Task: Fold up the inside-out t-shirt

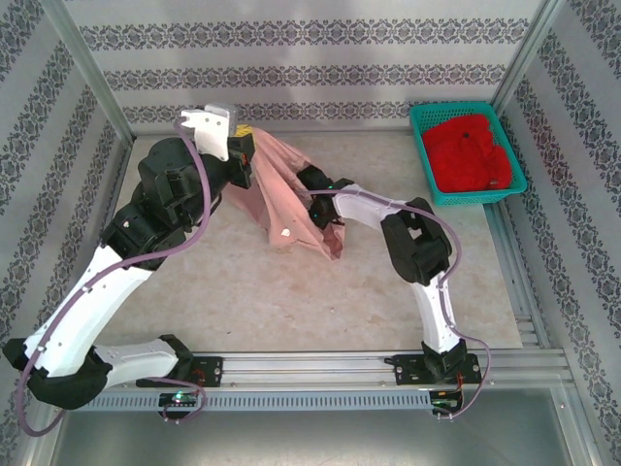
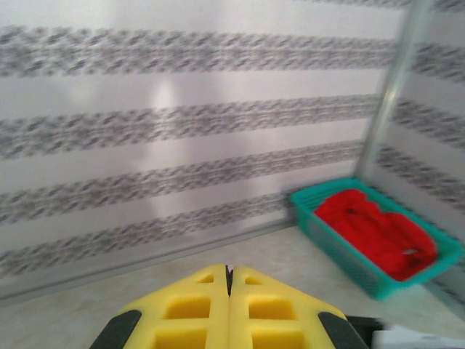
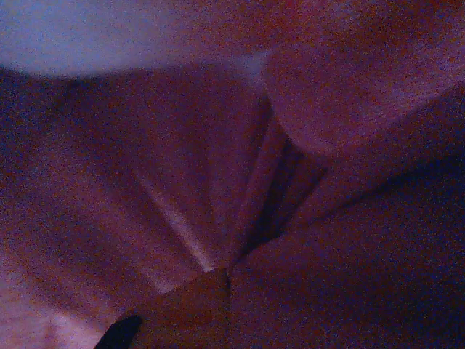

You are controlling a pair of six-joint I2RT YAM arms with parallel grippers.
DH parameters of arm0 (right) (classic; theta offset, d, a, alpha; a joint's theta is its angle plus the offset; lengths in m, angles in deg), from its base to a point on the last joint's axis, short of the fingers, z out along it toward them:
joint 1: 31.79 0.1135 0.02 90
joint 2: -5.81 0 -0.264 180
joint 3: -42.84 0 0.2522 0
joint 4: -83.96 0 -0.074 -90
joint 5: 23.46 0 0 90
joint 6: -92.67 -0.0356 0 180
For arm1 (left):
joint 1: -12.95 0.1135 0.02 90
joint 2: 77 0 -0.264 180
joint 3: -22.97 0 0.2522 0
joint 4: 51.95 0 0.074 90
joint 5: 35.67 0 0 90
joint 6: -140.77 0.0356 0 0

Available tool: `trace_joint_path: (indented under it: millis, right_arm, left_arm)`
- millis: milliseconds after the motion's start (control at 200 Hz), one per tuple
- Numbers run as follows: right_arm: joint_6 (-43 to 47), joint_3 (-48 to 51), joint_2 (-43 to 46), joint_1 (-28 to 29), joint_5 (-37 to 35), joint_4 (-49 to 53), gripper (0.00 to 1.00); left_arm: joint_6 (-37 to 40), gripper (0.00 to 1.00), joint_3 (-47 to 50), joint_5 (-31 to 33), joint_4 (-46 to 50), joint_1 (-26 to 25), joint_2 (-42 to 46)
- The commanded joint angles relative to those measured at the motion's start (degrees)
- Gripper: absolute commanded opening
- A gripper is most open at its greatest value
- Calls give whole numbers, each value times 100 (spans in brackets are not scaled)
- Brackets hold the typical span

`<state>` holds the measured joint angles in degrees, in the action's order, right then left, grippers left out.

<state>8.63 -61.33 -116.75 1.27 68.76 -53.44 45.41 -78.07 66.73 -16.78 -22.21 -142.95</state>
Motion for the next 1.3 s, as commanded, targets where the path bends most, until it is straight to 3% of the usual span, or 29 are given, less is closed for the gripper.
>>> trace_joint_path:
  millis: [0, 260, 415, 530, 700, 859, 994, 1064, 1094, 1139, 1294]
  right_arm:
    - [-267, 246, 913, -145, 710, -60, 0]
    - [-773, 1024, 2227, -370, 1893, -880, 0]
    - [-1013, 1310, 2606, -427, 2343, -1436, 0]
    - [-1345, 1357, 2603, -490, 3066, -1984, 0]
    - [-885, 1386, 2751, -406, 3459, -1832, 0]
    - [-1003, 1843, 3401, -807, 3728, -2340, 0]
    - [-1057, 1970, 3725, -1027, 4028, -2635, 0]
    - [-954, 1992, 3741, -1072, 4032, -2564, 0]
    - [-876, 2001, 3715, -1080, 4034, -2490, 0]
    - [-799, 2010, 3675, -1082, 4033, -2424, 0]
    - [-575, 2002, 3578, -1091, 4010, -2207, 0]
  left_arm:
    - [-307, 0, 416, 551, -175, 602, 122]
    - [-810, 0, 1392, 408, -201, 1922, -343]
    - [-851, 0, 1539, 334, -341, 2039, -1029]
    - [-924, 0, 1482, -82, -389, 2039, -1688]
    - [-1315, 0, 1320, -495, -420, 2267, -2677]
    - [-1721, 0, 1725, -757, -662, 2869, -3051]
    - [-1835, 0, 2374, -1057, -833, 2946, -2955]
    - [-2091, 20, 3064, -1931, -1469, 2941, -2469]
    - [-2204, 36, 3314, -2336, -1714, 2932, -2228]
    - [-2309, 49, 3550, -2770, -1911, 2889, -1873]
    - [-2190, 69, 3876, -3483, -2133, 2473, -769]
